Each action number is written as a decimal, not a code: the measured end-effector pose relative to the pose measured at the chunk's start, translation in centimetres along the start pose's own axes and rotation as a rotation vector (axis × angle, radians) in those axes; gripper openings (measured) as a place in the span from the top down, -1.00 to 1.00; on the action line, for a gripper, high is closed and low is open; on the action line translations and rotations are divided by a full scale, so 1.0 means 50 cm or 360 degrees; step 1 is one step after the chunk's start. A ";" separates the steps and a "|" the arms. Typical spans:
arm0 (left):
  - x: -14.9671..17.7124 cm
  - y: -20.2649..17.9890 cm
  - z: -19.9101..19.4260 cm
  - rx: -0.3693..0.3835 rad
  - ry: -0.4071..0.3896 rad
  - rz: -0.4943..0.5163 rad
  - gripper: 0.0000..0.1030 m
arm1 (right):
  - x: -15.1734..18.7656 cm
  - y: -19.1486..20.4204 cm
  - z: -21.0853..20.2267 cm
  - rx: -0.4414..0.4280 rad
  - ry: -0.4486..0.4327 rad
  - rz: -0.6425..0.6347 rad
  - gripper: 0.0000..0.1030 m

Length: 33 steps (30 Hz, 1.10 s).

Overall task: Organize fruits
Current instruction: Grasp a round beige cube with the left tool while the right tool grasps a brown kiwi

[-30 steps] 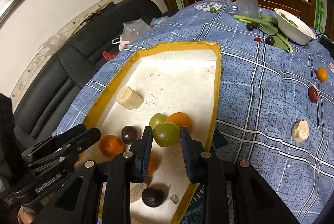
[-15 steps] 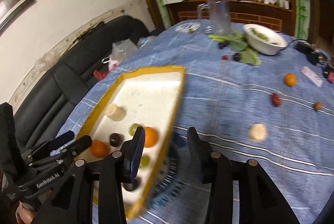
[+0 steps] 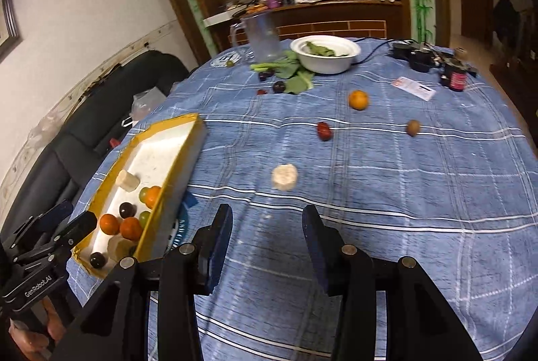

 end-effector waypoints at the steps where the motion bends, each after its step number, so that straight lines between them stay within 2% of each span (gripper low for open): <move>1: -0.002 -0.010 -0.001 0.0020 0.0004 0.0006 -0.46 | 0.000 -0.009 -0.006 0.0004 -0.0008 0.0006 0.09; 7: -0.007 -0.051 0.009 0.0123 0.0047 -0.0026 -0.51 | 0.002 -0.072 -0.035 0.0069 -0.0042 0.0054 0.09; 15: -0.015 -0.141 0.090 0.0313 0.0179 -0.0057 -0.51 | 0.000 -0.164 -0.006 0.0152 -0.0008 0.0127 0.03; 24: -0.027 -0.232 0.245 0.0400 0.0253 -0.0100 -0.50 | -0.081 -0.272 0.095 0.0290 -0.0009 0.0147 0.04; 30: -0.007 -0.251 0.313 0.0451 0.0285 -0.0079 -0.50 | -0.120 -0.331 0.193 0.0448 0.0043 0.0078 0.04; 33: 0.001 -0.251 0.333 0.0454 0.0300 -0.0063 -0.50 | -0.121 -0.358 0.240 0.0486 0.0092 0.0094 0.04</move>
Point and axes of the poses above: each gripper's, at about its wrist camera, not at the fingertips, and z roughly the way its jaws point, y to its left, x to its underside, the point moved 3 cm from there along z, roughly the way its jaws point, and after that the axes turned 11 degrees about -y, right-handed, at the moved point
